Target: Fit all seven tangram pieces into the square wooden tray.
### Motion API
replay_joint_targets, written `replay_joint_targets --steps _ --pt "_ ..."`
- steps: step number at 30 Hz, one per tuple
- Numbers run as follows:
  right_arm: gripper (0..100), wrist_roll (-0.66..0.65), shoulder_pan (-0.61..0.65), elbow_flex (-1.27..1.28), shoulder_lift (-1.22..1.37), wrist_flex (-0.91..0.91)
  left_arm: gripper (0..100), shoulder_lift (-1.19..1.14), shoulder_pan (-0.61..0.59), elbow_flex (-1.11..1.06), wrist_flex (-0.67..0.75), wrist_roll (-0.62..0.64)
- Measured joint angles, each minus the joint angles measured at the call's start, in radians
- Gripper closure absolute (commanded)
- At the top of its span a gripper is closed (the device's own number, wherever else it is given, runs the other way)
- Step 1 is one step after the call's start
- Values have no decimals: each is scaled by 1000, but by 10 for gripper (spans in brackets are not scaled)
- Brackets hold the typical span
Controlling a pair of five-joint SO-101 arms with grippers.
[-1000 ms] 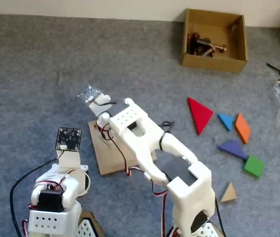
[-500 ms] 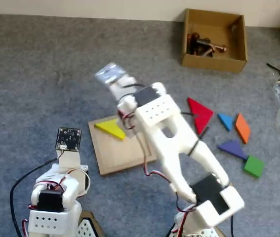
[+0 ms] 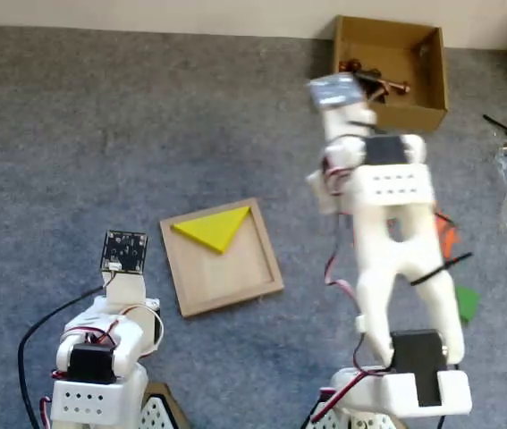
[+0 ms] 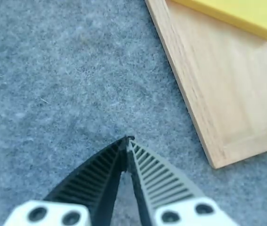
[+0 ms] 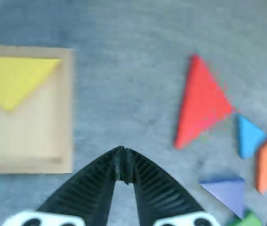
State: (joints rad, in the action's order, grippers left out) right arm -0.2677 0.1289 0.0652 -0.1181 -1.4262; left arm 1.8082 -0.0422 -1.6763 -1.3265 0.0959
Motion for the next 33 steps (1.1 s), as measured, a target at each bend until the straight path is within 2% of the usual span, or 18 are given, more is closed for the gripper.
replay_joint_targets --steps 6,10,12,17,22,27,30,33 --pt "985 -144 -198 0 0 52 995 0 0 0 0 0" --pt "896 -164 -247 0 3 64 995 0 0 0 0 0" --pt "859 -167 -245 0 37 64 995 0 0 0 0 0" --pt "854 -167 -241 0 226 71 995 0 0 0 0 0" --pt "848 -241 -233 -51 361 51 995 0 0 0 0 0" --pt "768 -258 -232 -137 402 43 995 0 0 0 0 0" --pt "756 -270 -221 -152 405 40 995 0 0 0 0 0" --pt "756 -339 -193 -155 405 40 995 0 0 0 0 0"
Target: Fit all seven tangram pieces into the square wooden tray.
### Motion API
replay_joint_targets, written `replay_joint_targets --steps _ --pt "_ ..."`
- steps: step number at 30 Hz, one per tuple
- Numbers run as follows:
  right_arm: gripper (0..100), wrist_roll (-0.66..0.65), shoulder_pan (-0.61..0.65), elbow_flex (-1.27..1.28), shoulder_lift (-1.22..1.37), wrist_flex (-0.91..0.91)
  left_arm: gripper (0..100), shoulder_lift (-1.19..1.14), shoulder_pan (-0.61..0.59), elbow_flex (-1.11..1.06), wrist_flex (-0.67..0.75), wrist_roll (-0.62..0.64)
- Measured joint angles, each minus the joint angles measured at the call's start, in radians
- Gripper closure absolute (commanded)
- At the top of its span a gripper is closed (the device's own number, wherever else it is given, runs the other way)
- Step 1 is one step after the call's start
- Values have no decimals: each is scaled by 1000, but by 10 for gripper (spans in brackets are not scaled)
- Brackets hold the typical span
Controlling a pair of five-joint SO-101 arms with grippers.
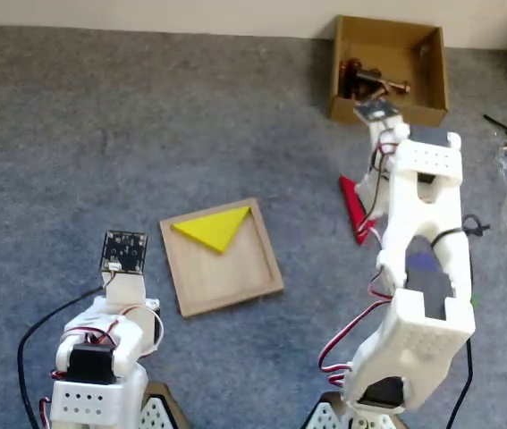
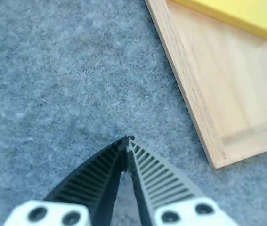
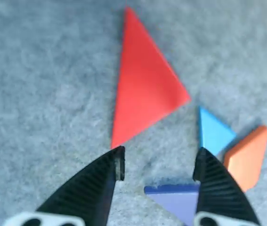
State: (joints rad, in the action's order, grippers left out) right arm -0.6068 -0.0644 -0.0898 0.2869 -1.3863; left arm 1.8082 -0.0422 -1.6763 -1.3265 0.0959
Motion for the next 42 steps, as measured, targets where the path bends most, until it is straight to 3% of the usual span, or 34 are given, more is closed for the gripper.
replay_joint_targets --steps 7,15,42 --pt "754 -84 23 -2 0 0 995 0 0 0 0 0" --pt "559 -112 44 14 0 0 995 0 0 0 0 0" --pt "559 -28 94 169 0 183 995 0 0 0 0 0"
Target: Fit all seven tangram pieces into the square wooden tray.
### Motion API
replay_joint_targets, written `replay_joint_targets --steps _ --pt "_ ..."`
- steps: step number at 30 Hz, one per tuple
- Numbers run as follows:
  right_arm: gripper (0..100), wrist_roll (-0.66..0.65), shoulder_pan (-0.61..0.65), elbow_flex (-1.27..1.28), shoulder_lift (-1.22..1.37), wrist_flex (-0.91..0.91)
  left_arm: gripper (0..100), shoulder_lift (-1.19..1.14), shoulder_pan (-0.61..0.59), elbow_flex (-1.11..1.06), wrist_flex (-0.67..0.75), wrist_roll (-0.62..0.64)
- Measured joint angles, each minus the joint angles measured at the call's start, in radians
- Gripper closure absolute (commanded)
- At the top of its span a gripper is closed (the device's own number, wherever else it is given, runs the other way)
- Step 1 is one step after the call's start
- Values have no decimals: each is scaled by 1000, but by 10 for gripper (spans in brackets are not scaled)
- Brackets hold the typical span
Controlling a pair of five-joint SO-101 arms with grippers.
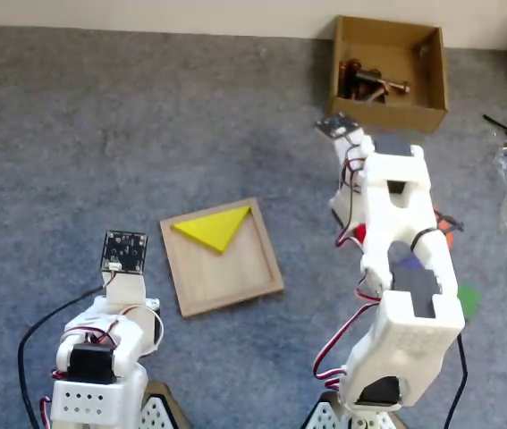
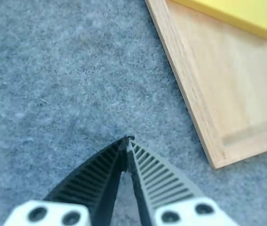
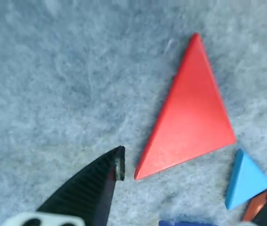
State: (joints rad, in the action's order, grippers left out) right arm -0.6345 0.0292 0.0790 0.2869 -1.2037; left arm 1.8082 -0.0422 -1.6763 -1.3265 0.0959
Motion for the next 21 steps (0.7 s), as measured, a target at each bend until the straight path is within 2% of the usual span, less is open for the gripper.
replay_joint_targets --steps 3,8,21 --pt "573 48 0 0 0 28 995 0 0 0 0 0" --pt "669 104 0 0 0 57 995 0 0 0 0 0" --pt "673 143 -3 -17 149 63 995 0 0 0 0 0"
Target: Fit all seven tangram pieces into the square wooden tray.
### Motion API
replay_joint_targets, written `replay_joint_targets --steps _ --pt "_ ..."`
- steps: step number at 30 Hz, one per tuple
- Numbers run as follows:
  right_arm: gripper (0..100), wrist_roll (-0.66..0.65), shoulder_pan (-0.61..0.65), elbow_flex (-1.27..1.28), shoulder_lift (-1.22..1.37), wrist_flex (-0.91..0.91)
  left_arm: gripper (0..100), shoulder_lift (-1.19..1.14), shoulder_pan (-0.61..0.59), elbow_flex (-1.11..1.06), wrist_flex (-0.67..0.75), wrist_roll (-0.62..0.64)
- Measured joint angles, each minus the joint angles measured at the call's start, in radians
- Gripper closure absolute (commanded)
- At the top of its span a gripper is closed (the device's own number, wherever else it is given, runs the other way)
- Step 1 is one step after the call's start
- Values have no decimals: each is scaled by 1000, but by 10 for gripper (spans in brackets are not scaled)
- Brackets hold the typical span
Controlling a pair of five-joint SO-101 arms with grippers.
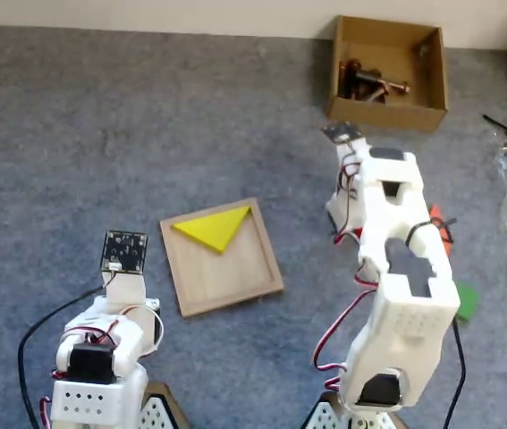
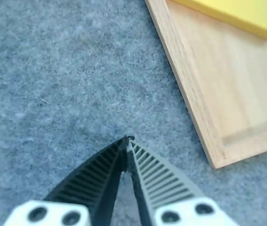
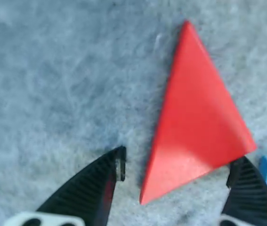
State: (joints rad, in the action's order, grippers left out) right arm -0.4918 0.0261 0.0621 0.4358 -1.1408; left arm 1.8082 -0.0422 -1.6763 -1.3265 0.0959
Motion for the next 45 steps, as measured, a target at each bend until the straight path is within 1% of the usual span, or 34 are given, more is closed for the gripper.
replay_joint_targets --steps 14,21,28,34,40,45 --pt "673 -8 2 -18 8 -2 995 0 0 0 0 0" --pt "673 -14 3 -81 21 -3 995 0 0 0 0 0" --pt "673 -52 2 -120 23 -25 995 0 0 0 0 0" --pt "673 -52 2 -153 25 -29 995 0 0 0 0 0" --pt "673 -74 2 -164 95 -29 995 0 0 0 0 0" --pt "673 -75 2 -173 100 -31 995 0 0 0 0 0"
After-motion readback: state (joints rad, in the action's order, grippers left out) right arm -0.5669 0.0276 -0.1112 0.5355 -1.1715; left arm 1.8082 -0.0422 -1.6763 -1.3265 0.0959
